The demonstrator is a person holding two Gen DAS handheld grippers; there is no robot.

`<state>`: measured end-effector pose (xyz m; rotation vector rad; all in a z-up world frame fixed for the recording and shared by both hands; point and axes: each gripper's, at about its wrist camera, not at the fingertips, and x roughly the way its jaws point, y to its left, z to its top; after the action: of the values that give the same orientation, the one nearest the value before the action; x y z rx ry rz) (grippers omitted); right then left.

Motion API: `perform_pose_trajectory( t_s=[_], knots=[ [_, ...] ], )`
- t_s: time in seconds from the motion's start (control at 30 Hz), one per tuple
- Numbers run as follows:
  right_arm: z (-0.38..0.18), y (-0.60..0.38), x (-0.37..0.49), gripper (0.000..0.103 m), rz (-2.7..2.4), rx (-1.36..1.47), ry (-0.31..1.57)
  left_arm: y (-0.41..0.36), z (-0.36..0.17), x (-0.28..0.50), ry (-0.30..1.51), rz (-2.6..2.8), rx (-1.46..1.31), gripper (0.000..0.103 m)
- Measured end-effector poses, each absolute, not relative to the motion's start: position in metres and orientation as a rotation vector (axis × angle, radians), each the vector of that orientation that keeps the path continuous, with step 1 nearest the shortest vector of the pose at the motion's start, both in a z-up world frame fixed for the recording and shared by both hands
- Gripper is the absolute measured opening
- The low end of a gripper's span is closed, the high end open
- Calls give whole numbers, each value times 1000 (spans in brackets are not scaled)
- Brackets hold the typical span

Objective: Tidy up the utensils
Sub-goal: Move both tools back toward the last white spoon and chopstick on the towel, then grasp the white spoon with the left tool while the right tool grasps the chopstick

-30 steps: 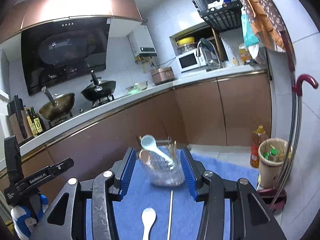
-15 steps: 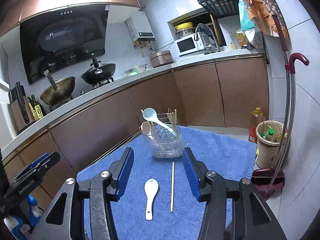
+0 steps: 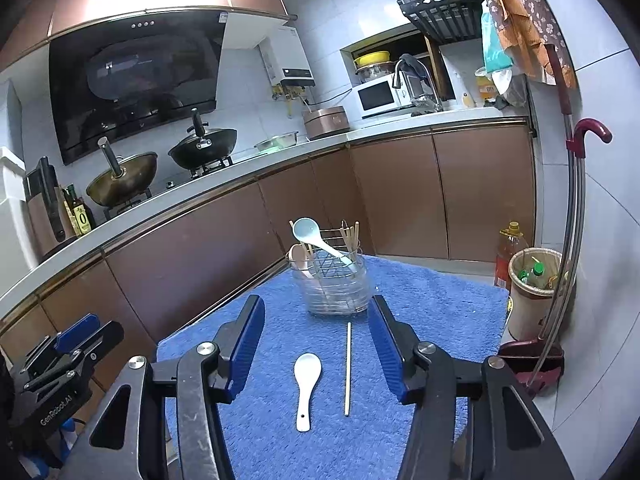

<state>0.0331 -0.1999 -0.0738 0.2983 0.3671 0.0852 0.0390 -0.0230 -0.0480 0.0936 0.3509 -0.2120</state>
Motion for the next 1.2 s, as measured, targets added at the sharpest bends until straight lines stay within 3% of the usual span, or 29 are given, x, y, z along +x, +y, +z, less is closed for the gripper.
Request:
perform_pose_trajectory(
  t_s=[0.63, 0.87, 1.2],
  knots=[
    [-68, -191, 23, 54, 106, 271, 360, -3, -48, 26, 346, -206, 71, 56],
    [-85, -202, 38, 54, 97, 280, 422, 9, -72, 60, 526, -342, -43, 56],
    [-148, -222, 96, 54, 105, 294, 629, 2, -162, 161, 941, -519, -255, 56]
  ],
)
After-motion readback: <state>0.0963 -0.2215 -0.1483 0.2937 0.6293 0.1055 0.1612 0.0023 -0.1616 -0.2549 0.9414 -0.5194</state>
